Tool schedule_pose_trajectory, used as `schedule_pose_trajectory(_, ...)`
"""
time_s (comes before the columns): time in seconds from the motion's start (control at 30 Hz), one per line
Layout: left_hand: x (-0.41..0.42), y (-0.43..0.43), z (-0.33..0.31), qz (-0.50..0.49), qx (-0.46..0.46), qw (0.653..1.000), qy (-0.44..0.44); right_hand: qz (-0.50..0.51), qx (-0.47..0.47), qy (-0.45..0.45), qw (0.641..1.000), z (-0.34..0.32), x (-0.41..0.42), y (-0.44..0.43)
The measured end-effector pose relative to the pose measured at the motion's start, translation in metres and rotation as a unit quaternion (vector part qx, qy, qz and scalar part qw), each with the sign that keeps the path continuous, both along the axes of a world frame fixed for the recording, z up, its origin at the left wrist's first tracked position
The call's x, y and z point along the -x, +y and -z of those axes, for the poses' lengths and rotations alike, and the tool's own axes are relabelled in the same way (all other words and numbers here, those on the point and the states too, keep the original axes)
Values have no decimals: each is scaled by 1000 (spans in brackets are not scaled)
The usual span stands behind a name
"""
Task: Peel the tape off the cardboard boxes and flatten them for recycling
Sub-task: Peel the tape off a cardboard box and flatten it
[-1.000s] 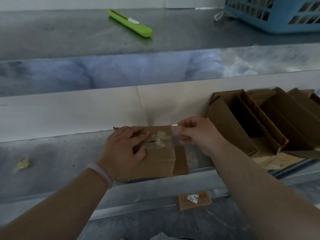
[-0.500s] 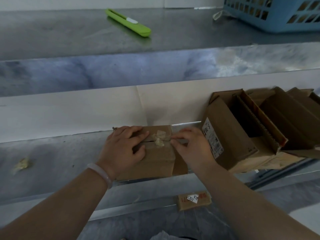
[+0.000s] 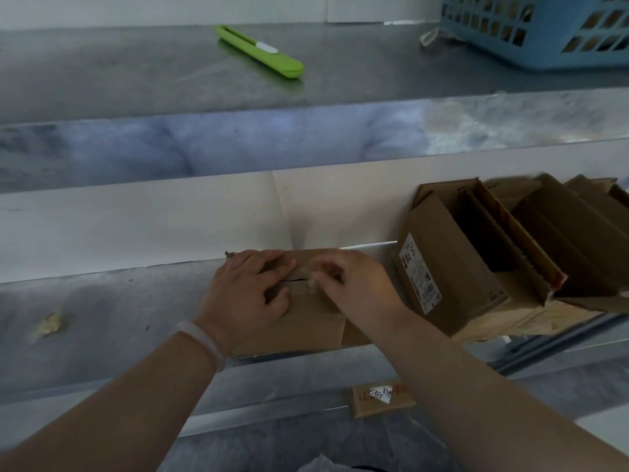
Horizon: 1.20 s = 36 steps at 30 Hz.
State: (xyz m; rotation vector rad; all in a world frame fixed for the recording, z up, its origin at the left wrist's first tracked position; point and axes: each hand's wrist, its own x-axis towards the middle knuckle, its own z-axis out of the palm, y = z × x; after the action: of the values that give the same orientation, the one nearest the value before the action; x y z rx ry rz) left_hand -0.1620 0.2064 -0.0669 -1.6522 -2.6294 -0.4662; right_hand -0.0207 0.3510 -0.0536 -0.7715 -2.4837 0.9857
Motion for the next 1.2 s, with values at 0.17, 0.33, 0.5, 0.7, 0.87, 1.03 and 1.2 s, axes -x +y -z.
schedule_pose_trajectory(0.17, 3, 0, 4, 8, -15, 1000, -6, -25, -136, -70, 988, 1, 12, -9)
schedule_pose_trajectory(0.33, 4, -1, 8, 0, -18, 1000, -10, 20, -92, -46, 995, -2, 9, -1)
schedule_pose_trajectory(0.5, 4, 0, 6, 4, -22, 1000, -9, 155, 180, 46, 970, 4, -10, 14)
schedule_pose_trajectory(0.7, 2, -1, 3, 8, -17, 1000, 1, 95, -47, 5, 994, 14, -25, 4)
schedule_pose_trajectory(0.87, 1, -1, 3, 7, -14, 1000, 1, 50, -53, 2, 997, 11, -30, 6)
schedule_pose_trajectory(1.03, 2, -1, 3, 7, -13, 1000, -1, 50, 55, 2, 997, 3, -24, 9)
schedule_pose_trajectory(1.2, 2, 0, 4, 9, -20, 1000, 2, 48, -22, 35, 998, -2, -15, 2)
